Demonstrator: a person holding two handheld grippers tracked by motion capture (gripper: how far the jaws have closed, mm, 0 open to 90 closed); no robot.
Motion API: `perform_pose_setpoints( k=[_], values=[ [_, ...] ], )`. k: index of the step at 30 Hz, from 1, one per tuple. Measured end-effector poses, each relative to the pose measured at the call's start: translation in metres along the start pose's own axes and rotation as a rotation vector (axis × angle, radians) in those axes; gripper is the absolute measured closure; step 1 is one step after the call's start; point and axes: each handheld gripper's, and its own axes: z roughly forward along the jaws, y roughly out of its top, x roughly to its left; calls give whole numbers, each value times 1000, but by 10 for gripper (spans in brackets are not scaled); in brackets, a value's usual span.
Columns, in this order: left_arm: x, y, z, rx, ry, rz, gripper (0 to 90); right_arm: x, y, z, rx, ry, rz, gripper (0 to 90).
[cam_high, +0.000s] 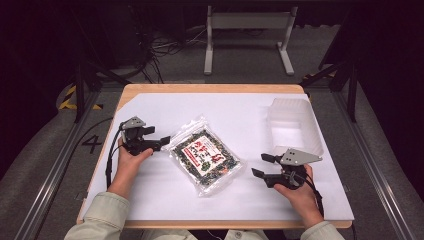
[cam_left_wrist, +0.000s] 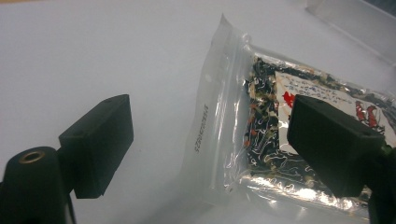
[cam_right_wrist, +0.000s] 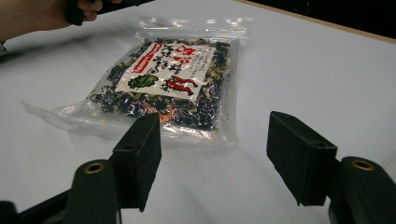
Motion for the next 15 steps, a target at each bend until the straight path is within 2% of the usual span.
perform_pose_setpoints(
  k=[4,11,15],
  values=[
    [2,-2,5,20,-8,-9,161,1,-1,-1,3,-2,1,356],
    [5,-7,14,83,-33,-56,219,2,-2,-3,3,-1,0,356],
    [5,-8,17,109,-40,-65,238,2,-2,-2,4,2,-2,355]
  ],
)
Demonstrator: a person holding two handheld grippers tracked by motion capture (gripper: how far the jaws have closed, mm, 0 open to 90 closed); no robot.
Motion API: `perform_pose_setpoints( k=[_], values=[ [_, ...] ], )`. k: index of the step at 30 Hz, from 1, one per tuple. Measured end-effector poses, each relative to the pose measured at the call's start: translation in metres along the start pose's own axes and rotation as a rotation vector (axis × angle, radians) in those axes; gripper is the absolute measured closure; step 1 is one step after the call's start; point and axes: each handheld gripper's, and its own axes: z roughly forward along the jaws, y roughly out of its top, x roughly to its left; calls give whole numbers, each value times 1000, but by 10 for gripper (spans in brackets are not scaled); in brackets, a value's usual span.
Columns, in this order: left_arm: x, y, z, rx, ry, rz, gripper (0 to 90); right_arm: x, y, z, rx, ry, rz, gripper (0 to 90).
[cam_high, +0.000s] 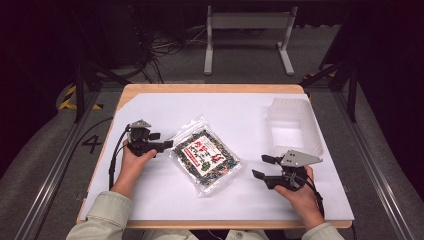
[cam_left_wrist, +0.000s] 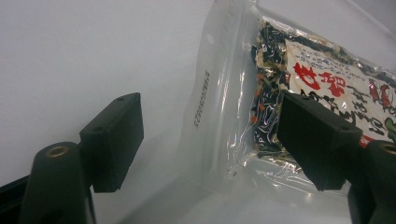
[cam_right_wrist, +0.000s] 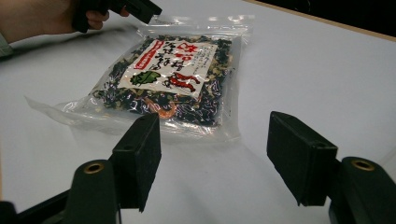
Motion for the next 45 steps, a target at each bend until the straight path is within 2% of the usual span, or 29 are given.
perform_pose_setpoints(
  k=[6,11,18,25,29,35,38,40,41,45],
  values=[
    [0,-1,5,40,-24,0,282,0,0,0,0,3,-3,355],
    [1,-3,7,66,-51,-24,313,1,0,0,2,6,-7,355],
    [2,-3,6,76,-81,-28,367,1,0,1,6,10,-11,355],
    [0,-3,7,103,-119,-19,493,2,0,2,7,14,-13,355],
    [-4,-2,6,114,-97,24,528,2,0,2,9,13,-15,355],
    [-10,-2,5,125,-53,69,648,2,0,3,8,14,-15,355],
    [-13,-2,4,124,-42,79,692,2,0,3,8,14,-14,356],
    [-15,-2,4,128,-52,85,776,2,0,3,8,13,-15,356],
    [-15,-2,4,128,-46,95,785,2,0,3,7,13,-16,357],
    [-16,-2,3,130,-41,95,809,2,1,2,5,13,-14,357]
  ],
)
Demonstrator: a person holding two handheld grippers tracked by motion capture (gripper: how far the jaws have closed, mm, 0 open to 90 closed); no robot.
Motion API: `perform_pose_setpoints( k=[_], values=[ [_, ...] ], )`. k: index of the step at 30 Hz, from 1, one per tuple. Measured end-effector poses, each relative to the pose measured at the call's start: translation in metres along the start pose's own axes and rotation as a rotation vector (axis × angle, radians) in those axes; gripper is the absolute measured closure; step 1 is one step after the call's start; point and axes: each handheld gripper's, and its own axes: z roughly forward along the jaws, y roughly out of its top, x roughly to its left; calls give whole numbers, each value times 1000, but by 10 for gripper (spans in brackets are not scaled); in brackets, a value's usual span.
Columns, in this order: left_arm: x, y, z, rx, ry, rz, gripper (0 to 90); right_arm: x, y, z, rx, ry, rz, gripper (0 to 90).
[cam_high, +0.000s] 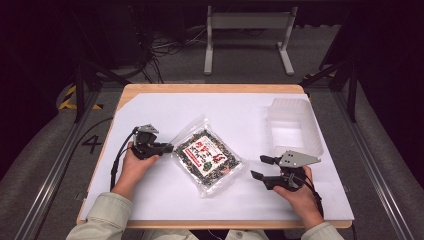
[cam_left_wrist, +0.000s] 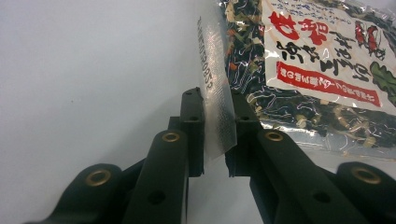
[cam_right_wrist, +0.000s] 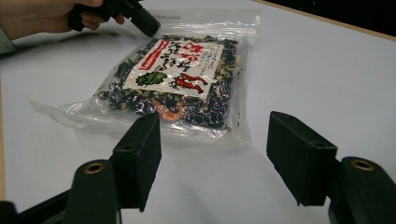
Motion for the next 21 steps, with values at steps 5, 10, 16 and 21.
perform_pose_setpoints(
  k=[5,10,16,21],
  values=[
    [-1,0,-2,-14,8,-8,879,0,1,-1,-2,-1,0,363],
    [-1,0,-4,-31,19,-15,895,-1,2,-3,-4,-3,2,371],
    [-7,6,-23,-135,-20,-9,895,-3,5,-7,-21,-2,21,378],
    [-24,15,-49,-229,-40,52,895,-2,14,-14,-35,3,19,386]
  ],
)
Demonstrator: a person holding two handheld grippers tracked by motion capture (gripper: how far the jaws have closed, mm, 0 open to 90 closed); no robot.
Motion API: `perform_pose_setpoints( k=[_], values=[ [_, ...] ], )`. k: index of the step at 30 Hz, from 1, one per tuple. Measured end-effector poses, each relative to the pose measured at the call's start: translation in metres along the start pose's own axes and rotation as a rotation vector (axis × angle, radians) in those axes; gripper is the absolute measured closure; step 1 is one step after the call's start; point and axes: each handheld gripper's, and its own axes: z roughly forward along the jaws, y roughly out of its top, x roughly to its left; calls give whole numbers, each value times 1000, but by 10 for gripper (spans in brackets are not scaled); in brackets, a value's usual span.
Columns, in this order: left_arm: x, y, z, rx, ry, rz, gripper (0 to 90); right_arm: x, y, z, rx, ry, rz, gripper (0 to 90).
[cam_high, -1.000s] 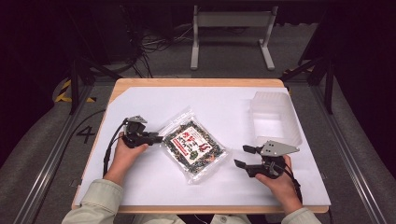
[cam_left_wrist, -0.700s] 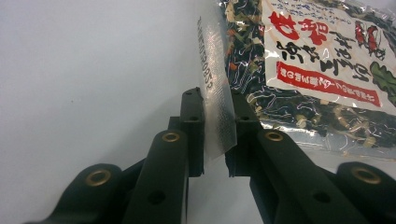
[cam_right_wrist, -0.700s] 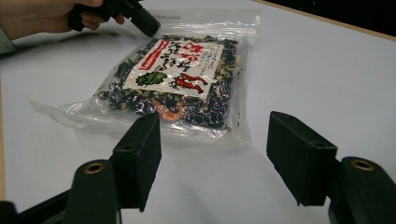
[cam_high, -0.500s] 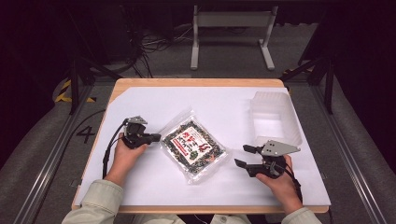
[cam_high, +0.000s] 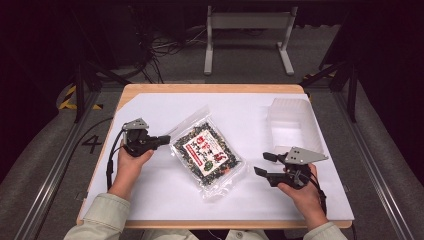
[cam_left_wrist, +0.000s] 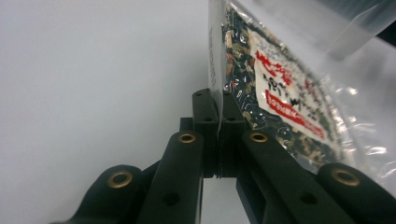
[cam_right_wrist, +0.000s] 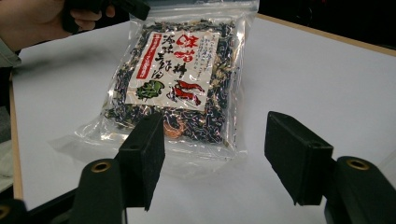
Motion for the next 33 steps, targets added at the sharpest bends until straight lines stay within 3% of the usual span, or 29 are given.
perform_pose_setpoints(
  k=[9,21,33],
  values=[
    [-26,17,-22,-103,-32,53,896,3,13,-6,-19,4,-23,401],
    [-58,38,-49,-223,-84,162,896,4,28,-7,-54,18,-45,411],
    [-79,49,-70,-289,-122,234,897,4,50,10,-77,87,-60,389]
  ],
)
